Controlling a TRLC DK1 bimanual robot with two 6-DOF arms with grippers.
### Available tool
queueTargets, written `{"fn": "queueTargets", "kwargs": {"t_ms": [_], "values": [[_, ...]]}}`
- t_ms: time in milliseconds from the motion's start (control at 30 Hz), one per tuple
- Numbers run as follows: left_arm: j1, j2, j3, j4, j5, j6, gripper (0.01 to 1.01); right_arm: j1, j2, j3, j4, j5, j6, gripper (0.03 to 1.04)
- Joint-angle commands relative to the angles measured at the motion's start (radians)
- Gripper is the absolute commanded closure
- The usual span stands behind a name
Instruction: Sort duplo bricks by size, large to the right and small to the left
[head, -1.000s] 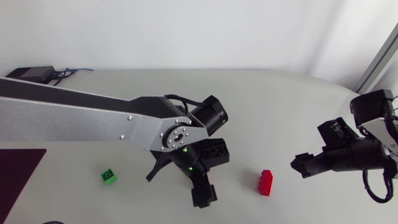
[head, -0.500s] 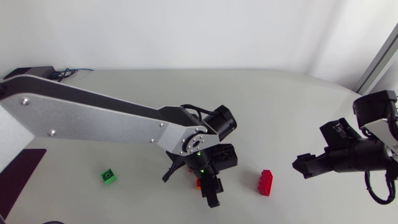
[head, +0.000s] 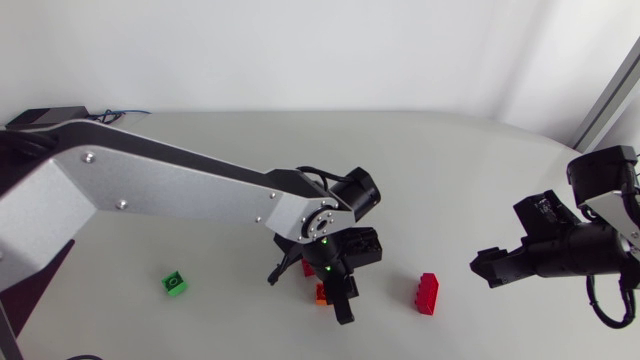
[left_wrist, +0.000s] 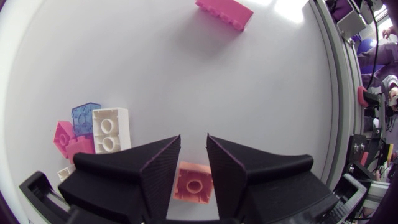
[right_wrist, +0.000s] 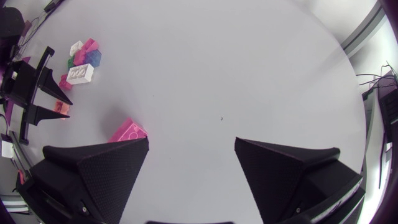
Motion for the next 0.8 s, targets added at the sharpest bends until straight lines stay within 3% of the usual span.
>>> {"fn": "queueTargets", "kwargs": {"t_ms": [0, 300, 767], "values": [[0.026, 0.004, -0.046, -0.006, 0.008, 0.032, 0.726, -0.006, 0.014, -0.028, -0.007, -0.008, -0.018, 0.07], [0.096, -0.035, -0.174, 0.008, -0.01, 0.073, 0.728, -0.003, 0.005, -0.025, -0.017, -0.008, -0.015, 0.07], [0.383, -0.131, -0.361, 0.079, -0.007, 0.196, 0.726, 0.008, -0.012, -0.031, -0.031, -0.008, -0.004, 0.07]]}}
